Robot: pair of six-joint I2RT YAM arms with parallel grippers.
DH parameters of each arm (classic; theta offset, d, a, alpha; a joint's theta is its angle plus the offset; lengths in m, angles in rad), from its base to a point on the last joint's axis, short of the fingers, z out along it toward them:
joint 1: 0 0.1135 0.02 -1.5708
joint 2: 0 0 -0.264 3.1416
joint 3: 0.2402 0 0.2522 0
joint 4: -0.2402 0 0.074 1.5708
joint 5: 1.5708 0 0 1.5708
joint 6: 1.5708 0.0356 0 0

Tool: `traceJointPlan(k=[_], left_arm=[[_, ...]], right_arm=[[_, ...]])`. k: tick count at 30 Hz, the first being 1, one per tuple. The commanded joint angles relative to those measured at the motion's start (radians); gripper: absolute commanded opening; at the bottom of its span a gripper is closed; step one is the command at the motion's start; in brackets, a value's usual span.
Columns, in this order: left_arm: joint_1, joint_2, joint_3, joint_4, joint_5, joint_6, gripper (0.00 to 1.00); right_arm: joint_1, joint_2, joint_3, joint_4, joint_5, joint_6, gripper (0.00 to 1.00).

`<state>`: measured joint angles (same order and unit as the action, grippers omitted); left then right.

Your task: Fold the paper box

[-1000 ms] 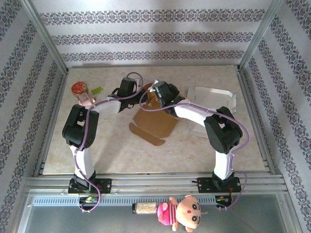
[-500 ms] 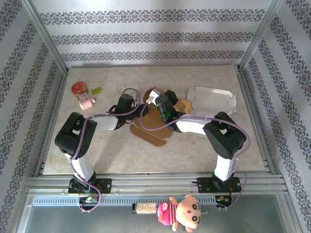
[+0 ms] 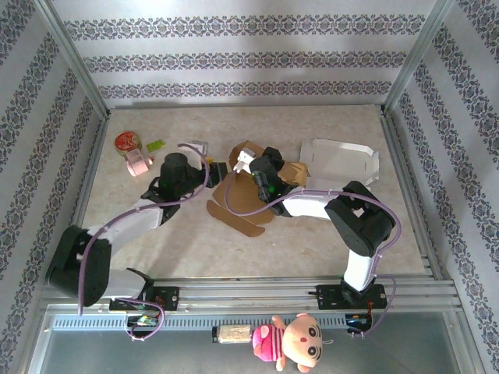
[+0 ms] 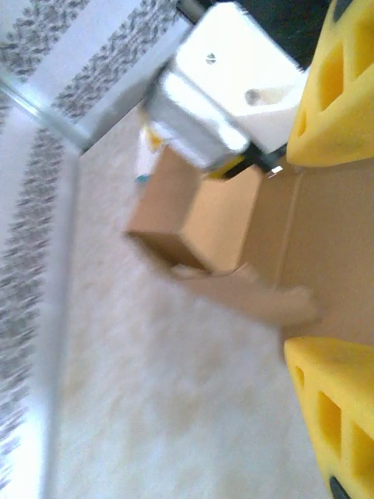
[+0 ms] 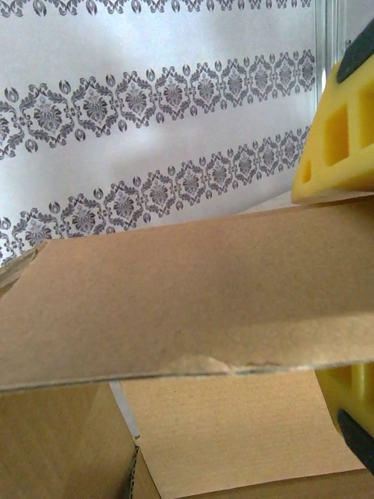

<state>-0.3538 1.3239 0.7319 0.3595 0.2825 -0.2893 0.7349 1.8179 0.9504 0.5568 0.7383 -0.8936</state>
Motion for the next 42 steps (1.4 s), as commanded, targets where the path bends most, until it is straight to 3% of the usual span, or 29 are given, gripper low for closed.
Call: traceJointPlan(k=[1, 6, 10, 13, 19, 25, 29, 35, 42], left_arm=[[0.102, 0.030, 0.064, -0.171, 0.012, 0.284, 0.61], [0.201, 0.223, 0.190, -0.216, 0.313, 0.551, 0.64], [0.198, 0.372, 0.241, -0.131, 0.543, 0.694, 0.63], [0.190, 0.464, 0.318, -0.170, 0.636, 0.779, 0.62], [0.149, 0.570, 0.491, -0.334, 0.608, 0.880, 0.59], [0.110, 0.636, 0.576, -0.399, 0.631, 0.937, 0.37], [0.098, 0.658, 0.606, -0.427, 0.690, 0.911, 0.40], [0.066, 0.683, 0.623, -0.416, 0.615, 0.880, 0.48], [0.037, 0.723, 0.627, -0.341, 0.558, 0.821, 0.27]], right_arm=[[-0.005, -0.010, -0.032, -0.127, -0.080, 0.043, 0.34], [-0.021, -0.034, -0.028, -0.200, -0.146, 0.102, 0.34], [-0.032, -0.037, -0.028, -0.209, -0.163, 0.120, 0.34], [-0.036, -0.040, -0.026, -0.212, -0.169, 0.123, 0.34], [-0.040, -0.036, -0.017, -0.215, -0.172, 0.134, 0.34], [-0.040, -0.029, -0.017, -0.214, -0.178, 0.145, 0.34], [-0.037, -0.032, -0.018, -0.215, -0.178, 0.149, 0.34], [-0.036, -0.038, -0.024, -0.215, -0.176, 0.149, 0.34], [-0.035, -0.037, -0.022, -0.216, -0.177, 0.148, 0.34]])
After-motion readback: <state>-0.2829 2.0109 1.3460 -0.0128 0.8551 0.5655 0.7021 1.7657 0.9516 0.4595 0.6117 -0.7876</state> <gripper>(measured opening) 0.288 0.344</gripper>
